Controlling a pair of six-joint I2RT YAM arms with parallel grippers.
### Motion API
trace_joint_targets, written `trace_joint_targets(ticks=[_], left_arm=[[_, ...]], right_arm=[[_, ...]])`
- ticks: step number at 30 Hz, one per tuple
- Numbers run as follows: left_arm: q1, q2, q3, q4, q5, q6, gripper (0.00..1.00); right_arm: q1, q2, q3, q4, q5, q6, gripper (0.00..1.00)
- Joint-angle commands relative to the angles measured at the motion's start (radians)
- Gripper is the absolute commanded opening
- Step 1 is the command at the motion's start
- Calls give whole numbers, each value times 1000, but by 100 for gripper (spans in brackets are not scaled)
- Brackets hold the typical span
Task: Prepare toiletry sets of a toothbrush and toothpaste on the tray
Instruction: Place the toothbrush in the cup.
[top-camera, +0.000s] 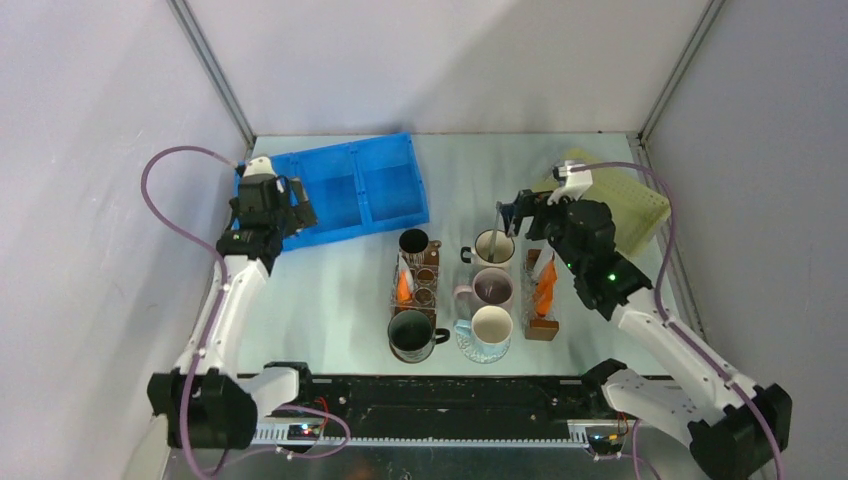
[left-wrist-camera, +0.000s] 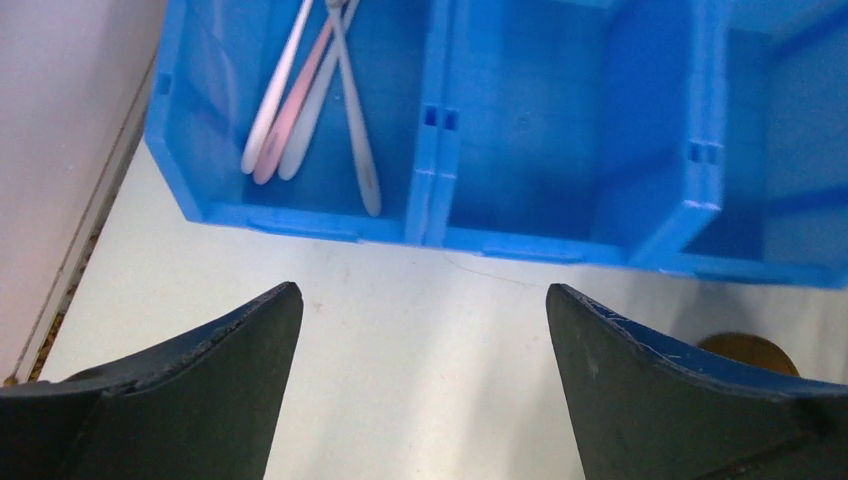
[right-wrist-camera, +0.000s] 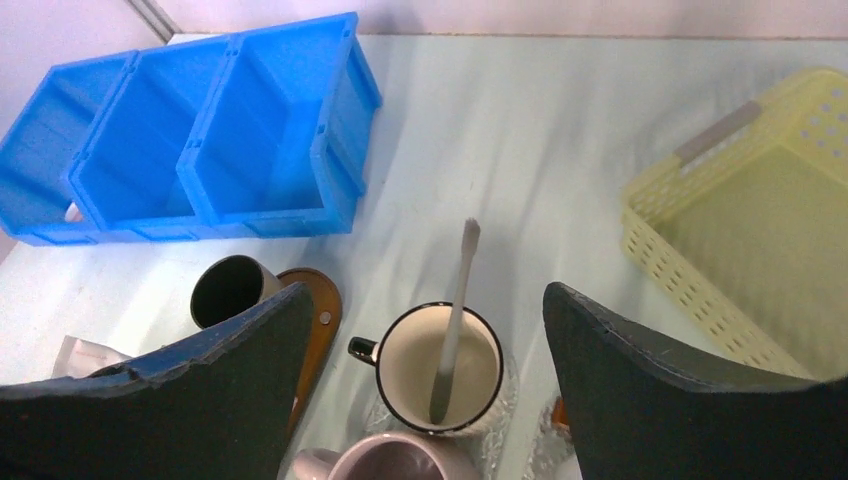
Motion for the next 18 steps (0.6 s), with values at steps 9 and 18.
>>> trace_joint_targets(ticks=[9, 18], left_arm=[[227, 356, 252, 21, 121, -40, 87], [278, 666, 460, -20, 166, -50, 68]], right_arm=[[-8, -264, 0, -184, 158, -74, 93], [-9, -429, -55, -211, 245, -130, 98]])
